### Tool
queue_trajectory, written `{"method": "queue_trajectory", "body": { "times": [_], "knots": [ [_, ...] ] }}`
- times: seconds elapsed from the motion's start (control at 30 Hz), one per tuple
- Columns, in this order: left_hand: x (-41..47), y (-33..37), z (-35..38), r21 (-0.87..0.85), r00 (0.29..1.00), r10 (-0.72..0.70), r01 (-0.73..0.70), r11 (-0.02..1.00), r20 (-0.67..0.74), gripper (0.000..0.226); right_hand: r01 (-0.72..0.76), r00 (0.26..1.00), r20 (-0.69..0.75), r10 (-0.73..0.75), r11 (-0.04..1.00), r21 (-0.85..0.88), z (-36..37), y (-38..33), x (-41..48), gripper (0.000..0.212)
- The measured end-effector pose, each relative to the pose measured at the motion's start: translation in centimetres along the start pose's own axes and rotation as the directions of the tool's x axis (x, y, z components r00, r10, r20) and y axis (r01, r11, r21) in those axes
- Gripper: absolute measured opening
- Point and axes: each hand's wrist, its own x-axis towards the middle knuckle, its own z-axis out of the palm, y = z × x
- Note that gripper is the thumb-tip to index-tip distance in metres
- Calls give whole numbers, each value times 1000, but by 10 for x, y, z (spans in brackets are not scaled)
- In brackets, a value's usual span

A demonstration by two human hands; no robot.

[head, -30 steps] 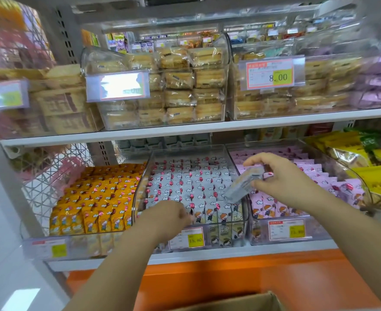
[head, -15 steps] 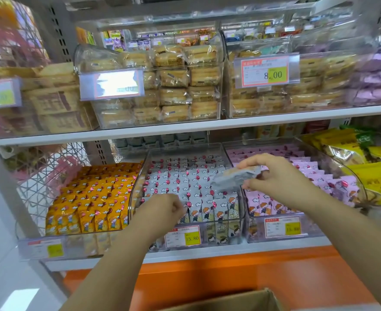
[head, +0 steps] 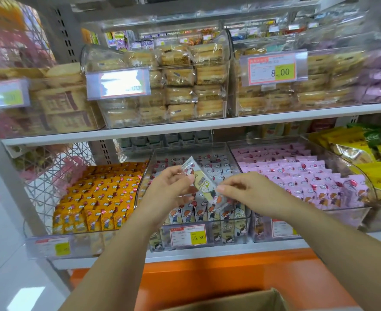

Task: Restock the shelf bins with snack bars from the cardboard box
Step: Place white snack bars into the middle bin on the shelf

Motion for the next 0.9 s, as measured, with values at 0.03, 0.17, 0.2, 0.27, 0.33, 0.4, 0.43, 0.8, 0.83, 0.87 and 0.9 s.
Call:
{"method": "queue_trajectory", "body": {
  "times": [0.03, 0.17, 0.2, 0.27, 0.33, 0.4, 0.43, 0.8, 0.83, 0.87, 0.9],
  "knots": [
    [0, 0, -1, 63, 1000, 3, -1, 998, -19, 39, -10, 998, -66, 5, 997, -73, -3, 6, 3, 26],
    [-3, -6, 0, 242, 999, 23, -10, 970, -49, 38, -69, 992, -128, 13, 893, -445, -6, 28, 9, 39],
    [-3, -6, 1, 174, 998, -6, 17, 985, -61, 35, -62, 997, -67, 32, 856, -514, -3, 31, 10, 46],
    [-3, -6, 3, -31, 993, -72, 69, 997, -98, 29, -33, 998, 16, 55, 786, -618, 7, 30, 12, 58],
    [-2, -5, 4, -170, 986, -108, 85, 982, -130, 30, -19, 998, 25, 50, 717, -697, 14, 28, 15, 63],
    [-1, -6, 4, -209, 983, -122, 92, 974, -136, 40, -24, 998, 18, 56, 674, -738, 16, 25, 19, 57],
    [-1, -6, 4, -212, 983, -129, 99, 972, -133, 45, -28, 997, 22, 68, 660, -750, 17, 24, 21, 54],
    [-4, -5, -5, -141, 990, -116, 104, 985, -78, 44, 22, 988, 104, 116, 554, -832, 19, 17, 26, 41],
    [-4, -5, -5, -134, 991, -112, 101, 986, -76, 44, 23, 988, 105, 118, 549, -836, 17, 16, 27, 40],
    [-5, -5, -5, -127, 991, -110, 100, 987, -74, 44, 20, 986, 107, 127, 548, -836, 16, 15, 28, 42],
    [-5, -5, -5, -125, 991, -109, 100, 987, -72, 43, 17, 985, 110, 136, 551, -834, 14, 13, 29, 46]
  ]
}}
